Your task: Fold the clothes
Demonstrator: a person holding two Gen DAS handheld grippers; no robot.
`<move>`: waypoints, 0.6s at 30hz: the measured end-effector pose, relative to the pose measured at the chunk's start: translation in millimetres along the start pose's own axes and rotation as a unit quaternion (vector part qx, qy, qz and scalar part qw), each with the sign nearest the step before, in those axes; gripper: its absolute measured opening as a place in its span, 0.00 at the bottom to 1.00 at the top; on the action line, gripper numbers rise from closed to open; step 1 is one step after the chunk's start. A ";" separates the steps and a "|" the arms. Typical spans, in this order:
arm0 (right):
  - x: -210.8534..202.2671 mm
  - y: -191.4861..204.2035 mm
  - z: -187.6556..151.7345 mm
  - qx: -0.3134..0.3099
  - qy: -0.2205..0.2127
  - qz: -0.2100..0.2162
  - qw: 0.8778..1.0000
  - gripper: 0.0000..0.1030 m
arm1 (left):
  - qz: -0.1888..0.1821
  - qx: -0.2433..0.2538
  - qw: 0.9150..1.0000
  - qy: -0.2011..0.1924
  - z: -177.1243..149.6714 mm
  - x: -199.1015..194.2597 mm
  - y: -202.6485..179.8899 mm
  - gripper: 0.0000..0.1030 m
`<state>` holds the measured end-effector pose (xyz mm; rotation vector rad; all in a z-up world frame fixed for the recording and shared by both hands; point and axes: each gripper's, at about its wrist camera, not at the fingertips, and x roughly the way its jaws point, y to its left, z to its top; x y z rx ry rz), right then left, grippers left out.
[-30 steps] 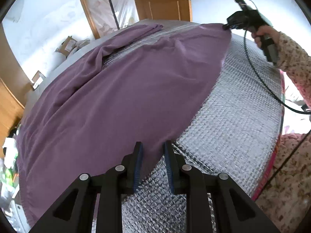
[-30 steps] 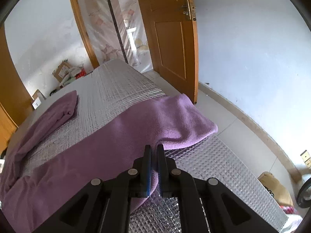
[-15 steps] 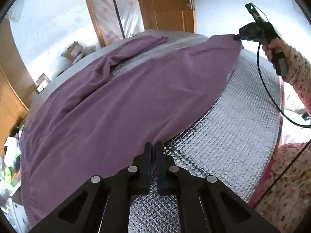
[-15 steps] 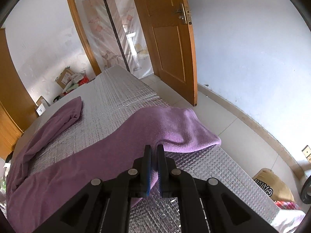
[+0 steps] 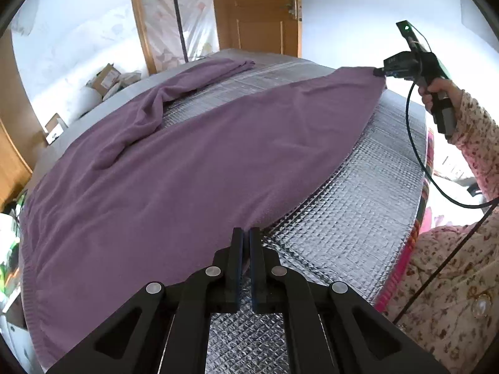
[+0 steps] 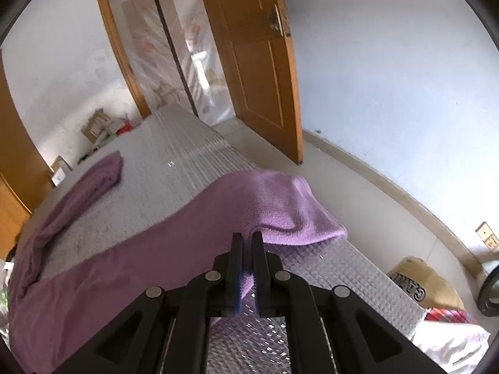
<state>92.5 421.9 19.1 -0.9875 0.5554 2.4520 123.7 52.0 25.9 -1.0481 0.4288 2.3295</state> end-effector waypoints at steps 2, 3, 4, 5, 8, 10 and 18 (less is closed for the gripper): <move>1.6 -3.1 -3.1 0.002 0.003 -0.004 1.000 0.05 | -0.004 -0.001 1.000 0.000 -2.0 -1.1 -1.3 0.03; 2.0 -4.3 -4.9 0.003 0.003 -0.006 1.000 0.05 | -0.006 -0.001 1.000 0.001 -2.9 -1.2 -2.6 0.03; 1.6 -5.2 -6.0 0.002 0.004 -0.007 1.000 0.05 | -0.007 -0.001 1.000 0.002 -4.0 -1.6 -3.8 0.03; 1.2 -6.1 -7.2 0.002 0.004 -0.008 1.000 0.05 | -0.009 -0.002 1.000 0.003 -6.2 -2.5 -4.1 0.03; -3.3 -10.1 -10.5 0.006 0.000 -0.007 1.000 0.05 | -0.013 -0.005 1.000 0.007 -10.5 -3.3 -4.2 0.03; -3.0 -12.2 -13.9 0.005 0.001 -0.011 1.000 0.05 | -0.013 -0.003 1.000 0.009 -11.5 -2.2 -5.0 0.03; 8.4 -24.4 -20.9 0.008 0.014 -0.044 0.999 0.08 | -0.020 -0.001 1.000 0.019 -13.9 1.0 -3.4 0.03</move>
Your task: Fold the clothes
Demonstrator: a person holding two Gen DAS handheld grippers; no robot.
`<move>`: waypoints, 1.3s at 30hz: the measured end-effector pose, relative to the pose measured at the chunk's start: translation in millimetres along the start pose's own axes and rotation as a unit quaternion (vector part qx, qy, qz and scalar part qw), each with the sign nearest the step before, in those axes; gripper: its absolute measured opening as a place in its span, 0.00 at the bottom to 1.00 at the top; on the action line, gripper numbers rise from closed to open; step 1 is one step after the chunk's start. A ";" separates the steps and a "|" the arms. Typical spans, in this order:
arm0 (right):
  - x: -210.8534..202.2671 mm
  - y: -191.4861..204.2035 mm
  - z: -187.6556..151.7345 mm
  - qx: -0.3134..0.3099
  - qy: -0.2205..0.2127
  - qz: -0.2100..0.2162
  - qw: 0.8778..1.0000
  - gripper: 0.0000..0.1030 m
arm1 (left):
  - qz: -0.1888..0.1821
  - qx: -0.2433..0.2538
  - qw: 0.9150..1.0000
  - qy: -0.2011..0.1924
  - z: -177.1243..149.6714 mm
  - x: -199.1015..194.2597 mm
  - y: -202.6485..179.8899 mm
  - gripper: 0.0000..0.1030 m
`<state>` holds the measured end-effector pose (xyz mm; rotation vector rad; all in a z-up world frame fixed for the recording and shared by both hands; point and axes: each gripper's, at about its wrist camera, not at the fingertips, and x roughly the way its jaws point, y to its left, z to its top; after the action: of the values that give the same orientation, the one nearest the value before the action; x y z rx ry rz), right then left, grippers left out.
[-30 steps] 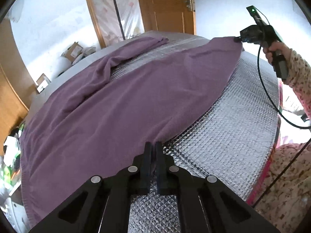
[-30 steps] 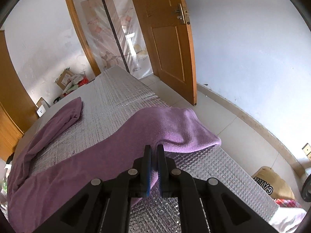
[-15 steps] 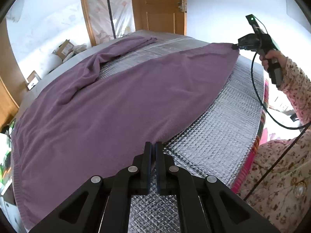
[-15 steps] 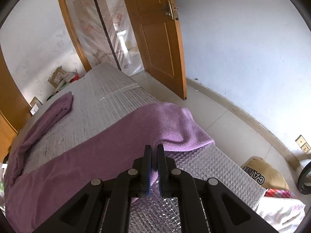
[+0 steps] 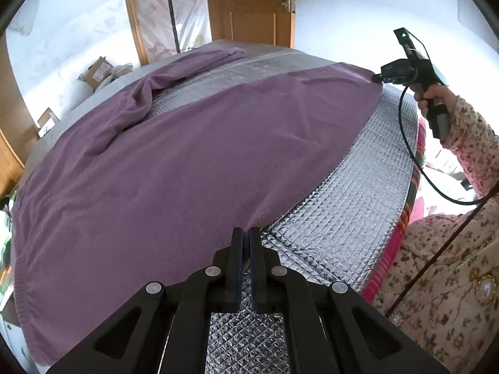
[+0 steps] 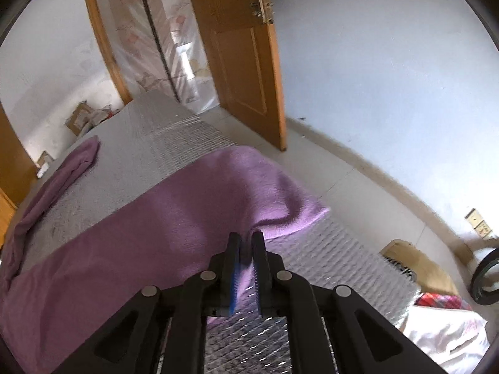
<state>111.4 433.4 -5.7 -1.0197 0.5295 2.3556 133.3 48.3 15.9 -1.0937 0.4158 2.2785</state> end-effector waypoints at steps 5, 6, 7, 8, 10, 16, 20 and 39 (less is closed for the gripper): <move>-4.3 -19.2 8.1 0.026 -0.013 -0.032 0.999 0.08 | -0.008 -0.004 1.000 0.003 0.0 2.3 4.4 0.03; -5.5 -24.5 10.0 0.036 -0.017 -0.035 0.999 0.08 | -0.011 -0.005 1.000 0.003 -0.1 1.8 5.1 0.04; -6.7 -31.5 13.3 0.050 -0.021 -0.033 0.998 0.08 | -0.015 -0.007 1.000 0.003 0.2 1.0 5.9 0.04; -7.0 -37.7 16.9 0.063 -0.023 -0.025 0.997 0.08 | -0.021 -0.009 1.000 0.004 0.9 0.4 6.9 0.04; -4.3 -45.7 24.3 0.079 -0.024 0.004 0.997 0.09 | -0.029 -0.015 0.999 -0.002 1.2 -2.2 9.6 0.04; 28.4 -59.9 35.6 0.120 0.027 0.056 0.991 0.24 | -0.038 -0.030 0.999 0.000 0.5 0.8 13.6 0.04; 43.2 -62.5 37.9 0.126 0.048 0.038 0.990 0.23 | -0.037 -0.029 0.999 0.003 0.5 2.1 11.8 0.04; 20.2 -65.6 33.6 0.110 0.016 -0.015 0.994 0.03 | -0.039 -0.032 0.999 0.002 -3.3 -0.5 13.8 0.04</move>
<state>119.9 509.2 -8.9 -0.9583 0.7633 2.1995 127.1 35.6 14.7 -1.1266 0.2985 2.2354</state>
